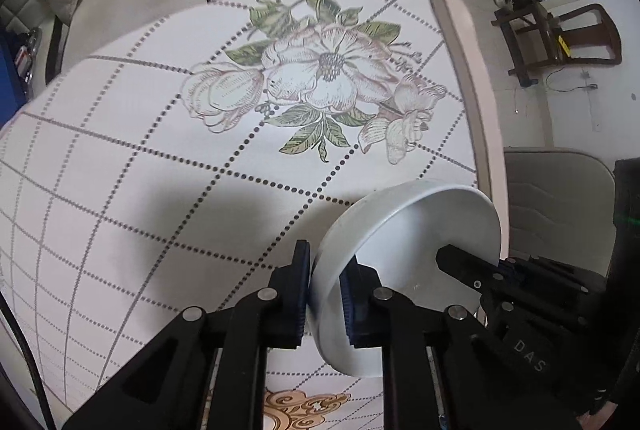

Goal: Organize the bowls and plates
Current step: 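Close both grippers on the white bowl rim and lift it, then lower the white bowl into the green bowl and open both grippers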

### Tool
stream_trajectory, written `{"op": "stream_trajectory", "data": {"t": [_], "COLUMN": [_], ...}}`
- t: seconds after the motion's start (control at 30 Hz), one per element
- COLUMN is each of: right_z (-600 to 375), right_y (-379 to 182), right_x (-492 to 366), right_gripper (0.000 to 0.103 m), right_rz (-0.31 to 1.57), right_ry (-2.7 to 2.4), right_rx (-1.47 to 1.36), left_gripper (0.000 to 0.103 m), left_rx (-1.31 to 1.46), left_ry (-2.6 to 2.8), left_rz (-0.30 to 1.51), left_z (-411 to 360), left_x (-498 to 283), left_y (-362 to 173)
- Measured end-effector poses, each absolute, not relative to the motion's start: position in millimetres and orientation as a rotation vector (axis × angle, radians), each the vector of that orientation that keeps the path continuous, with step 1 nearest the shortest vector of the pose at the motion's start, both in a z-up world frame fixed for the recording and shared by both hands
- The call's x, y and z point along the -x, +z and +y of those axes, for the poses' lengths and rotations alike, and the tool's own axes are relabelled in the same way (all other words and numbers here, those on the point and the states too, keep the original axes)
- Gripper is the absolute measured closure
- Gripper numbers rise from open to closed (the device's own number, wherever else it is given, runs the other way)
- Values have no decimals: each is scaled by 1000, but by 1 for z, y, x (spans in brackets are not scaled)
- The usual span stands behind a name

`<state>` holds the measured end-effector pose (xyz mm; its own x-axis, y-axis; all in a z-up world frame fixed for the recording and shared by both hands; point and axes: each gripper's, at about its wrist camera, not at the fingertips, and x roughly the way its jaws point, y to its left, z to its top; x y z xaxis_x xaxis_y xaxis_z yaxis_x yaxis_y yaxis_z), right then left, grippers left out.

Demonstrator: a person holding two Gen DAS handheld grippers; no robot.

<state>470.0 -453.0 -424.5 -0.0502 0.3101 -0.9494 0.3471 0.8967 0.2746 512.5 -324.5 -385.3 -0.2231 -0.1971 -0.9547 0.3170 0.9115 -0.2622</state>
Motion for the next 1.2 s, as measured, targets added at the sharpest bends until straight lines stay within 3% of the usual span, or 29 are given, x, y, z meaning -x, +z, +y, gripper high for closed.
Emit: {"op": "stream_trajectory", "data": {"t": [0.27,0.63,0.87,1.2], "right_z": [-423,-377,-336,-282], "right_y": [-361,-292,-278,-302], "right_x": [-449,-344,-270,-197], "right_gripper": [96,96,96,96], "right_rz": [1590,1548,1568,1618], "right_ry": [27,71,87,108], "right_rx": [-456,-415,-393,-363], "left_gripper": [91,91,91,91], "left_rx": [-38,-7,47,73], "left_ry": [-472,-472,-459,-420], "left_rz": [1665,1610,1628,1678], "left_z": [-268,-234,-185,-136], "left_x": [-485,-405,-328,-254], "left_y": [-328,-280,-277,-300]}}
